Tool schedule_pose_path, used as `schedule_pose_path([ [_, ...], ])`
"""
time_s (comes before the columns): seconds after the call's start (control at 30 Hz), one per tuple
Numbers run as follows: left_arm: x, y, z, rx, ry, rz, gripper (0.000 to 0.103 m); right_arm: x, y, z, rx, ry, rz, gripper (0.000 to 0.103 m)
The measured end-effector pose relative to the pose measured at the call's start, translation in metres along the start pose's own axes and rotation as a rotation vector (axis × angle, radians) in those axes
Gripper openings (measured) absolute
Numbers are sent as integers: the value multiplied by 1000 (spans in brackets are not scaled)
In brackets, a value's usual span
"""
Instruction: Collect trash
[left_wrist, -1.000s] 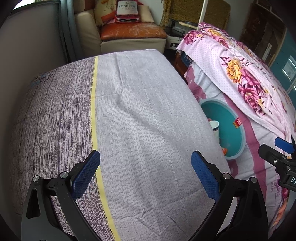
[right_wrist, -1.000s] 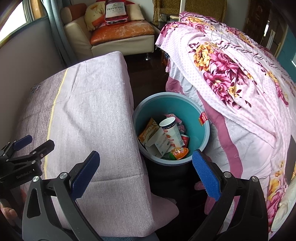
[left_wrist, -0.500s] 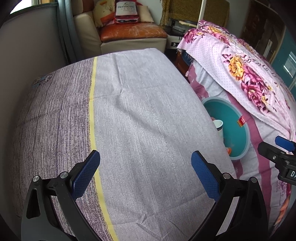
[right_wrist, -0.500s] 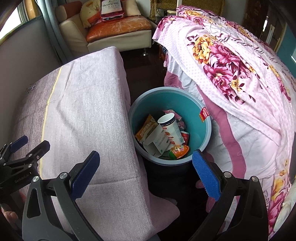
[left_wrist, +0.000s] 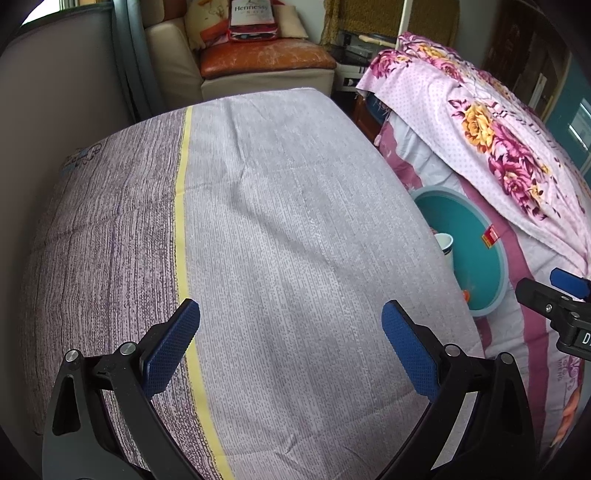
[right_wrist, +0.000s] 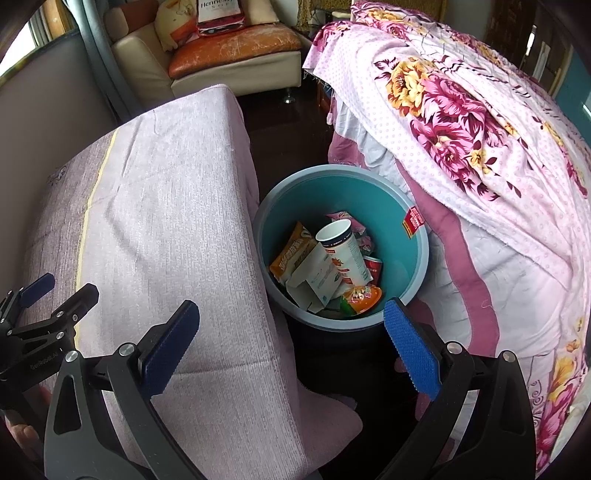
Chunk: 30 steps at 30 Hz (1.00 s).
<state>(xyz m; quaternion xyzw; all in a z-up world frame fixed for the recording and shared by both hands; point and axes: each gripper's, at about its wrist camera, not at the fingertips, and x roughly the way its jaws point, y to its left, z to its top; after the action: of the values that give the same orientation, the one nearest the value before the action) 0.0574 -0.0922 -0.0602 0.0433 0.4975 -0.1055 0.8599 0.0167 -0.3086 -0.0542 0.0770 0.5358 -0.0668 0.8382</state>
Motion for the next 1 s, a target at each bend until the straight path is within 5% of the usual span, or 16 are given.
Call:
schedule_pose_path([
  [1.0,15,-2,-2,22,23,-4,99,13,-6,2,22,18,-24,96],
])
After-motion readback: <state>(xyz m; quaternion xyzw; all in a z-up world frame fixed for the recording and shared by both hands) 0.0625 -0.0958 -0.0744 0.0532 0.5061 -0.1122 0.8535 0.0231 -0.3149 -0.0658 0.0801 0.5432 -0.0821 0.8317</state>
